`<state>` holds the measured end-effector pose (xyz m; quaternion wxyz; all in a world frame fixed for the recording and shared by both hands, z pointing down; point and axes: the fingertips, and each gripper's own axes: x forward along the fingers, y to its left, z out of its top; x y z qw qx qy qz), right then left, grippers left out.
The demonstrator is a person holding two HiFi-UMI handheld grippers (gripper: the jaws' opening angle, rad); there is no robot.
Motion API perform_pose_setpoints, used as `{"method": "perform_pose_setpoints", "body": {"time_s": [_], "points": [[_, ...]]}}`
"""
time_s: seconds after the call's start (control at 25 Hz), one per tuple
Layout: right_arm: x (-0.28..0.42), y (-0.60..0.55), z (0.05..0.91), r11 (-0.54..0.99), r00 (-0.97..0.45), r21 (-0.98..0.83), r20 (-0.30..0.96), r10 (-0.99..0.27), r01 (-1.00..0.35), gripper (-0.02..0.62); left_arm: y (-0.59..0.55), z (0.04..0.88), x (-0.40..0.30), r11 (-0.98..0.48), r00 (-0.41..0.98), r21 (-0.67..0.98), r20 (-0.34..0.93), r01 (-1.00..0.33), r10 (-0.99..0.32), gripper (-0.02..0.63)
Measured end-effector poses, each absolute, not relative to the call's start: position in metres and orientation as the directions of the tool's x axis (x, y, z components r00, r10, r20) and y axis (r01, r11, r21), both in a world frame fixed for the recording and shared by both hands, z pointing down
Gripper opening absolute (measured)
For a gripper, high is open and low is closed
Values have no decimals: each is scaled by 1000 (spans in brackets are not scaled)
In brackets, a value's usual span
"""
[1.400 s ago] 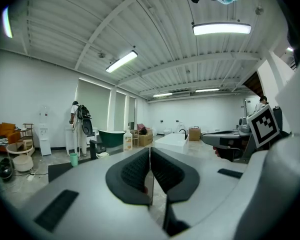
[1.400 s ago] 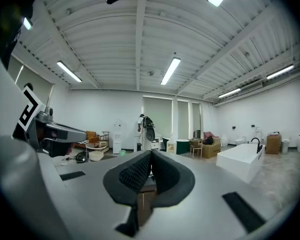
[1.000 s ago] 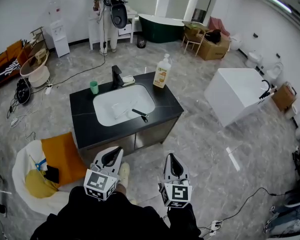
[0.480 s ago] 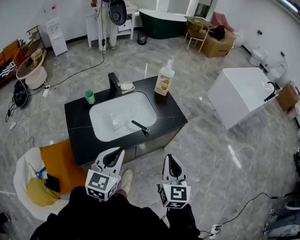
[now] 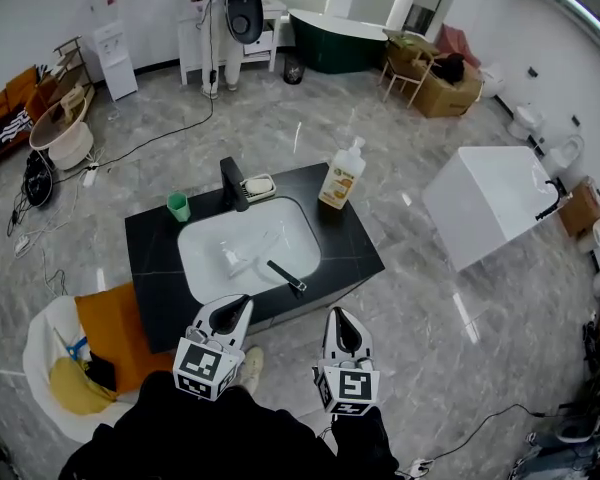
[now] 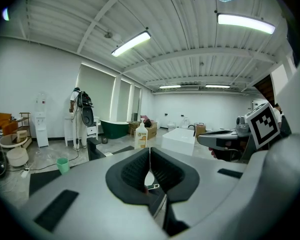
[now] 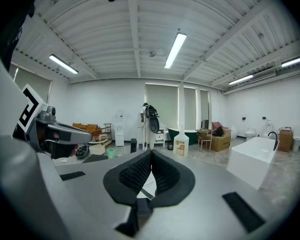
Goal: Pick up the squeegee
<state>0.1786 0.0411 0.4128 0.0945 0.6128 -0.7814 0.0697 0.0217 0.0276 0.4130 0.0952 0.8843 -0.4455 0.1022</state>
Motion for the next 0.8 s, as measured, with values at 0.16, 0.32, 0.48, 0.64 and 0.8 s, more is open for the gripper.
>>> {"method": "perform_pose_setpoints", "body": {"time_s": [0.16,0.32,0.48,0.64,0.8], "points": [[168,8,416,252,-242,10,247,-938,-968,17,-4,417,10,-569,569,85,272,-818,-776,28],[155,-24,421,270,-258,13,261,-930,-963,17,-34,424,-3,-551,553,91,277,-829,-786,28],[138,-56,422,293,-276,26,265,-924,-956,17,-60,426,-17,-539,543,98,276,-837,-793,28],[120,-82,420,317,-297,38,262,-918,-948,17,-82,424,-33,-522,528,99,267,-847,-806,28],[105,-101,419,342,-319,42,265,-910,-939,17,-94,422,-45,-508,515,98,257,-856,-818,28]]}}
